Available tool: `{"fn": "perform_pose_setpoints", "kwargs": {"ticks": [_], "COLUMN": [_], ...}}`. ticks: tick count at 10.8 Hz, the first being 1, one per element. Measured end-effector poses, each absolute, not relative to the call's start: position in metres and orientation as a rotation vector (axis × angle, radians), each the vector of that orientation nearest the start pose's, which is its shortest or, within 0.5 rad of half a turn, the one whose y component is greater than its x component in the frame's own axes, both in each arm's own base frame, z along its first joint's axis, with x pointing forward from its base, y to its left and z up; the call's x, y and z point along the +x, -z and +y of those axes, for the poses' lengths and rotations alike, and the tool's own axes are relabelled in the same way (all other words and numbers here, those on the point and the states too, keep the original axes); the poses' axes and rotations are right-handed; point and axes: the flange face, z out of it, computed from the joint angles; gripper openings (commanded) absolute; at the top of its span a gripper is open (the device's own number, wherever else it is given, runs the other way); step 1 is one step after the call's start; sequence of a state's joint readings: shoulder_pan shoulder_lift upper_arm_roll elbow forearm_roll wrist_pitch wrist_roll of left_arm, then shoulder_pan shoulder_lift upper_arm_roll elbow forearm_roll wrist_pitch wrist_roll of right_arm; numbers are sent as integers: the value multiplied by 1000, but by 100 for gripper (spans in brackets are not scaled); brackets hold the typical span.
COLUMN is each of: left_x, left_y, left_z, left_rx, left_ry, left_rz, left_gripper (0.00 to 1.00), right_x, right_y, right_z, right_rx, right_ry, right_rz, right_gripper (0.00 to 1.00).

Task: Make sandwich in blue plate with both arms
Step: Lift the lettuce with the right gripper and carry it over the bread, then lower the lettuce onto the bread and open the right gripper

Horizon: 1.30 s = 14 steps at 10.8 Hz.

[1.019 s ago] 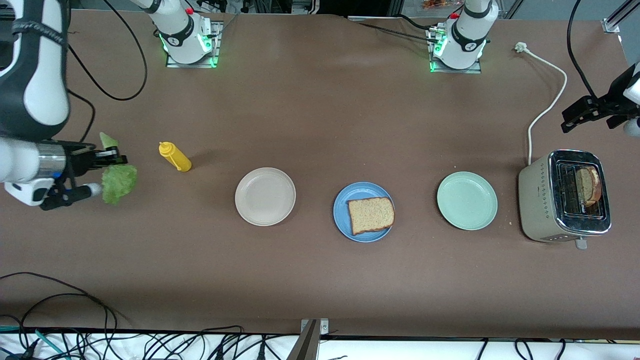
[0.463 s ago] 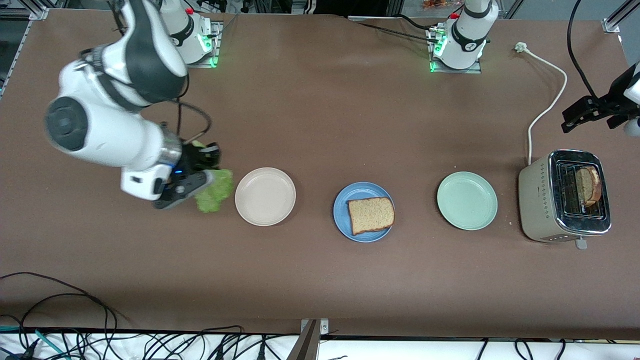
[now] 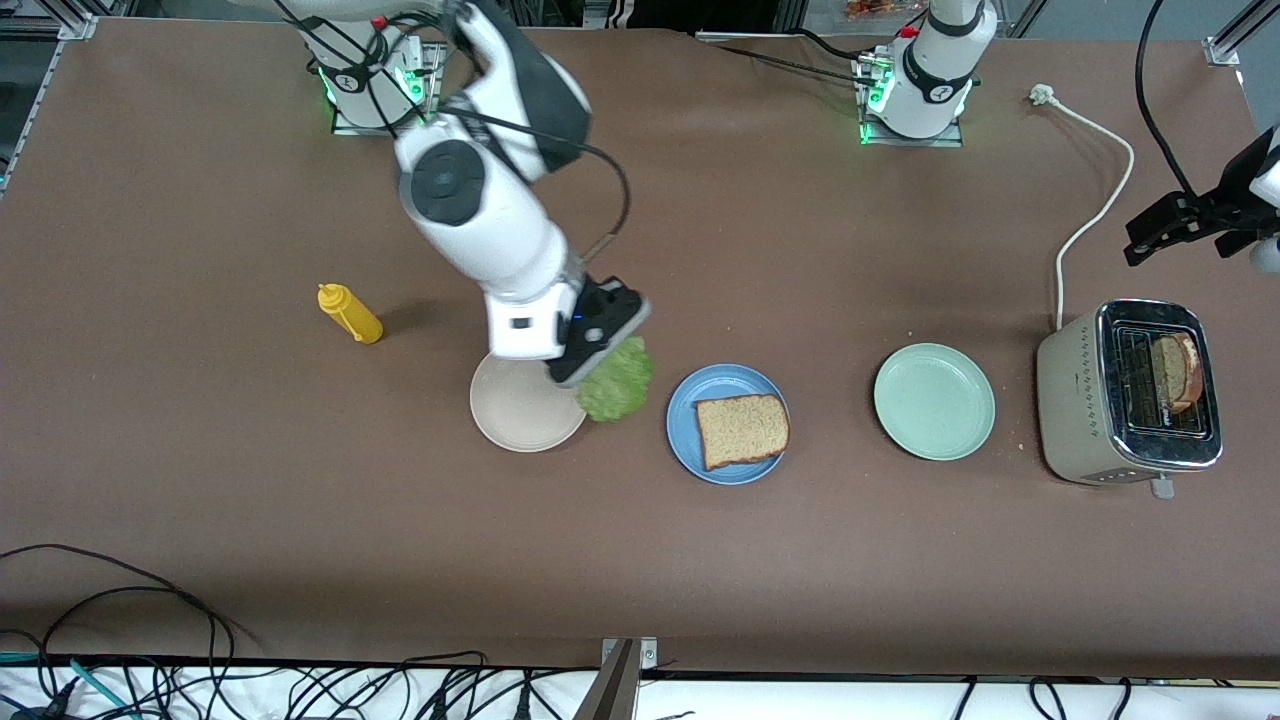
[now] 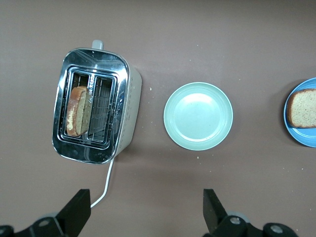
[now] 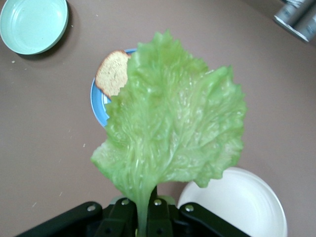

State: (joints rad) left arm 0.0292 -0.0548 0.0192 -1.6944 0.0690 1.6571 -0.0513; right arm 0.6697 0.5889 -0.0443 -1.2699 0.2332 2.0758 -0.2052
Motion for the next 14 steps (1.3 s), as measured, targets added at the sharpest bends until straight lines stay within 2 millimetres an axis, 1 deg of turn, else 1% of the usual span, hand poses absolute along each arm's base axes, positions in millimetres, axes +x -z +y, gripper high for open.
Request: {"fn": "perform_pose_setpoints", "kwargs": {"ticks": [1, 3, 5, 6, 8, 9, 10, 12, 14], "left_x": [543, 546, 552, 553, 554, 555, 555, 555, 555], "left_y": [-605, -609, -610, -609, -607, -607, -606, -606, -606], "left_z": [33, 34, 39, 43, 47, 47, 47, 48, 48], "left_rx": [-3070, -3070, -3069, -3068, -3067, -3067, -3067, -3067, -3067], "left_ry": [30, 45, 52, 49, 46, 44, 43, 43, 42], "left_rz": [-145, -147, -161, -170, -181, -182, -182, -183, -184], "left_gripper": [100, 100, 100, 100, 100, 100, 100, 100, 100], "right_x": [585, 568, 556, 551, 546, 544, 543, 541, 537], "right_y": [-416, -383, -355, -338, -300, -282, -269, -248, -238], "right_z": [479, 521, 551, 563, 577, 580, 582, 584, 587], "right_rx": [-2690, -2663, -2609, -2572, -2512, -2487, -2447, -2379, -2334], "right_ry": [329, 472, 627, 703, 828, 874, 925, 997, 1045], "right_rz": [-1130, -1270, -1376, -1407, -1488, -1528, -1594, -1664, -1720], "right_gripper": [0, 0, 0, 0, 0, 0, 0, 0, 0]}}
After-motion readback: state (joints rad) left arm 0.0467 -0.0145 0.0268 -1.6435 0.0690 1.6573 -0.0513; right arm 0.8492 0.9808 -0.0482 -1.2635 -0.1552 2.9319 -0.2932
